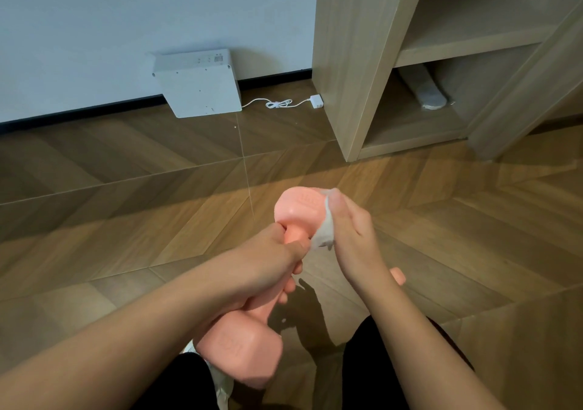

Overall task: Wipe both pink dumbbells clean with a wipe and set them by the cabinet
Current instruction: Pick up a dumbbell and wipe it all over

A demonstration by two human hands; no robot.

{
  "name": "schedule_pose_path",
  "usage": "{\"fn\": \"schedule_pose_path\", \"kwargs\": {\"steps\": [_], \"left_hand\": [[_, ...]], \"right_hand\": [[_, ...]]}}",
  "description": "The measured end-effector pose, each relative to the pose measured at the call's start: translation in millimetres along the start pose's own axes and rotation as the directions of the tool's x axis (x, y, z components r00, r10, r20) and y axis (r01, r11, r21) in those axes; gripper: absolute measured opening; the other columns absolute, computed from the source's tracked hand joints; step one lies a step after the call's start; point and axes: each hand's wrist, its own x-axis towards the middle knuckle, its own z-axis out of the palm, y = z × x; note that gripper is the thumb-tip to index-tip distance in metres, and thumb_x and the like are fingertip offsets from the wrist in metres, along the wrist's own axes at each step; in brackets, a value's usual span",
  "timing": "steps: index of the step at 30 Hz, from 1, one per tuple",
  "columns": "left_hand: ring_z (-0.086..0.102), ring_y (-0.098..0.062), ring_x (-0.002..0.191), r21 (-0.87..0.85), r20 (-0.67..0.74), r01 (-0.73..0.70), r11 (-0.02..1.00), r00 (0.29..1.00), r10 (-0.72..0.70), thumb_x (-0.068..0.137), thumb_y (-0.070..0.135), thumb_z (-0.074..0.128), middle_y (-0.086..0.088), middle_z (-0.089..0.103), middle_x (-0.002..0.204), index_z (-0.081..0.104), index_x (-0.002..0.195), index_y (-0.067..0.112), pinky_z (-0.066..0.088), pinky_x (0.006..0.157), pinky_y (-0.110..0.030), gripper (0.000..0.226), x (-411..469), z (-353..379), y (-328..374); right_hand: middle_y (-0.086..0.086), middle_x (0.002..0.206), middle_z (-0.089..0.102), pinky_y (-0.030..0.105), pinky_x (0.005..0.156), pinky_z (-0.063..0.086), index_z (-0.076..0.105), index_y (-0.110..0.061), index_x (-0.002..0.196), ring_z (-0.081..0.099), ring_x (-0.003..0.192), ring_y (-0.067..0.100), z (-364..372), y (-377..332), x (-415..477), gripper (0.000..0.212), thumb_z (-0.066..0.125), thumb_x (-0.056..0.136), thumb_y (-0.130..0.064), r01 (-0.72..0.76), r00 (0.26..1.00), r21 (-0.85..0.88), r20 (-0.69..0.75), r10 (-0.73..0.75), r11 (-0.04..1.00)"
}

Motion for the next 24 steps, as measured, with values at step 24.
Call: {"fn": "schedule_pose_path", "kwargs": {"steps": [24], "left_hand": [[0.051, -0.008, 0.065, 0.735, -0.193, -0.049, 0.677, 0.941, 0.278, 0.1, 0.035, 0.048, 0.011, 0.049, 0.079, 0.032, 0.102, 0.024, 0.031, 0.05, -0.018, 0.02, 7, -4, -10]], "right_hand": [[-0.006, 0.071, 0.059, 0.029, 0.055, 0.049, 0.057, -0.03, 0.078, 0.061, 0.066, 0.01, 5, 3, 4, 0.052, 0.02, 0.095, -0.063, -0.065, 0.998, -0.308, -0.026, 0.06, 0.949]]}}
